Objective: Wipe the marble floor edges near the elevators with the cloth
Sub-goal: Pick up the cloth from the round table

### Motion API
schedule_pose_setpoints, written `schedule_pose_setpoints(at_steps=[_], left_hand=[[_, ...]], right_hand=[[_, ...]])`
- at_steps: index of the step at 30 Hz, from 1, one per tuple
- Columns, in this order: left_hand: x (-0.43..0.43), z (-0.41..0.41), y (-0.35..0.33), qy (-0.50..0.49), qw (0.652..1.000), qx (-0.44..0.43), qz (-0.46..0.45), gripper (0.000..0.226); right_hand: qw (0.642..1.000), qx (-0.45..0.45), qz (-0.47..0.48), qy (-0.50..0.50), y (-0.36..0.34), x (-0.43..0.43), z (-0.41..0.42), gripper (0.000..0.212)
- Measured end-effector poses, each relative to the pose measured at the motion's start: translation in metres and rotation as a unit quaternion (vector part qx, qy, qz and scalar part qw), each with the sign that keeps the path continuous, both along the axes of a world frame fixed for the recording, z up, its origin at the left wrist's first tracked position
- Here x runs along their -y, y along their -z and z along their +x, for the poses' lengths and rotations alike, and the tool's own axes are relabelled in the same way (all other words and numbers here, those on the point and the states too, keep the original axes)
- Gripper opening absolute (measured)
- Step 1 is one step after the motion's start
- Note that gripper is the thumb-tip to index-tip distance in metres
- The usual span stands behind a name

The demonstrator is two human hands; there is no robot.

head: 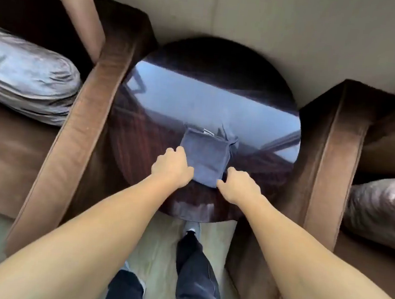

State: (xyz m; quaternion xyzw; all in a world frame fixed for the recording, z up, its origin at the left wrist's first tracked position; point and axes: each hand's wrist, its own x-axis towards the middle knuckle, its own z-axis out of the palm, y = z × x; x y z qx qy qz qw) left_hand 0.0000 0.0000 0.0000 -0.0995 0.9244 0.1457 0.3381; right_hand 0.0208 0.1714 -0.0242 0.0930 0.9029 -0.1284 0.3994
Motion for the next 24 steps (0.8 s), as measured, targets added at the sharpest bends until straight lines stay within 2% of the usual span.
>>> schedule_pose_setpoints(at_steps=[5,7,9,12,14,17,24], left_hand=[[-0.007,0.010,0.042,-0.063,0.996,-0.062,0.005,0.048],[-0.006,0.007,0.056,-0.092,0.993,-0.069,0.023,0.050],[-0.002,0.005,0.066,-0.166,0.981,-0.070,0.074,0.049],[-0.005,0.000,0.067,-0.279,0.947,-0.034,0.155,0.037],[0.001,0.004,0.062,-0.326,0.925,-0.007,0.195,0.021],[0.021,0.013,0.037,-0.387,0.888,0.010,0.249,0.012],[0.123,0.050,-0.086,-0.458,0.839,-0.083,0.281,0.012]], right_hand=[[0.982,-0.062,-0.060,0.168,0.039,0.015,0.008,0.040],[0.953,-0.104,-0.103,0.264,0.049,0.018,0.004,0.039],[0.919,-0.118,-0.125,0.355,0.056,0.024,-0.002,0.037],[0.865,-0.061,-0.194,0.458,0.058,0.023,-0.004,0.021],[0.866,-0.022,-0.225,0.446,0.051,0.025,0.001,0.019],[0.887,-0.038,-0.222,0.403,0.024,0.032,0.006,0.014],[0.887,-0.022,-0.341,0.312,-0.098,0.114,-0.004,0.005]])
